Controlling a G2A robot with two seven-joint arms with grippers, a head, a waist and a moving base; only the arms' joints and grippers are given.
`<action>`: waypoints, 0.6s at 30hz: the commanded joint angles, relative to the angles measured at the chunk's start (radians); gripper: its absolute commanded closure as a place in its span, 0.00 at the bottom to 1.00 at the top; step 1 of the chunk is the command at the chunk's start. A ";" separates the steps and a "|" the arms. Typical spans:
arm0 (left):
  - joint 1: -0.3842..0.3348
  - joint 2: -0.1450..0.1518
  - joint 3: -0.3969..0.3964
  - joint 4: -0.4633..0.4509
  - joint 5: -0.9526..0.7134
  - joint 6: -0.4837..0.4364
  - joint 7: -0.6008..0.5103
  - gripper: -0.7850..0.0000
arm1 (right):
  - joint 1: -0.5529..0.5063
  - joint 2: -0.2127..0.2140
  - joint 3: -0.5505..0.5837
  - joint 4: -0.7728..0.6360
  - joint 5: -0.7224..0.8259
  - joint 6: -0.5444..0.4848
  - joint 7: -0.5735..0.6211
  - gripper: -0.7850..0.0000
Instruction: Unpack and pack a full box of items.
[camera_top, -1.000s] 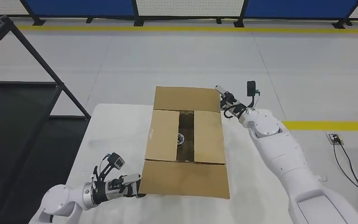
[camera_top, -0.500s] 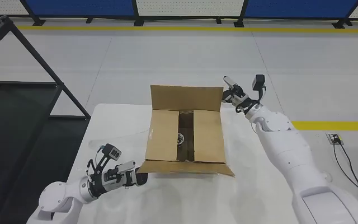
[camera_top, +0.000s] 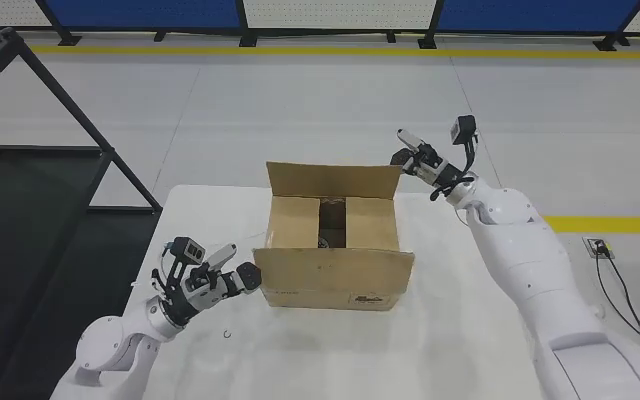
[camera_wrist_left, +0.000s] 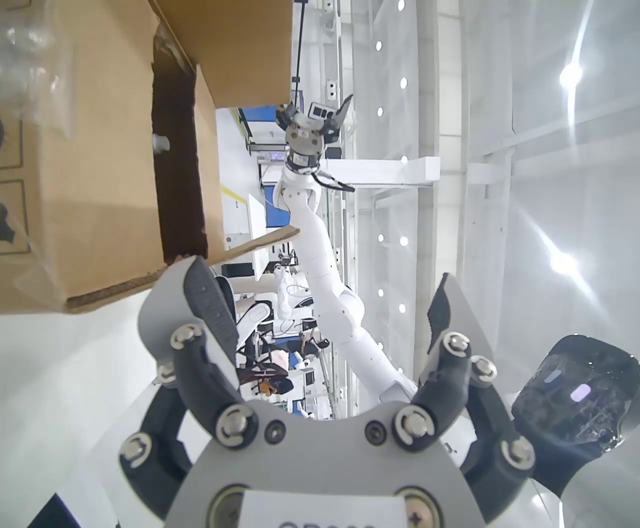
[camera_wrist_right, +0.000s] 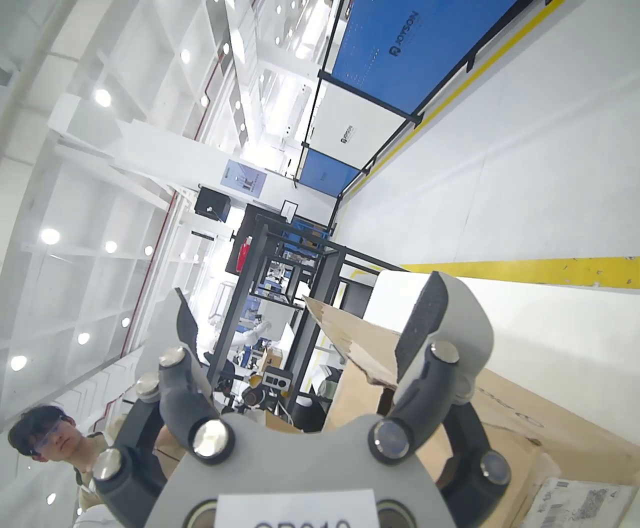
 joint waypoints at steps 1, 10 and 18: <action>-0.007 -0.003 0.007 -0.002 0.004 -0.007 0.029 0.00 | -0.002 0.006 -0.002 -0.024 -0.025 0.016 0.019 0.00; -0.045 -0.011 0.043 -0.011 0.084 -0.009 0.128 0.00 | -0.054 0.040 0.017 -0.202 -0.072 0.140 0.124 0.00; -0.059 -0.018 0.079 -0.013 0.142 -0.006 0.176 0.00 | -0.179 0.087 0.064 -0.488 -0.154 0.355 0.160 0.00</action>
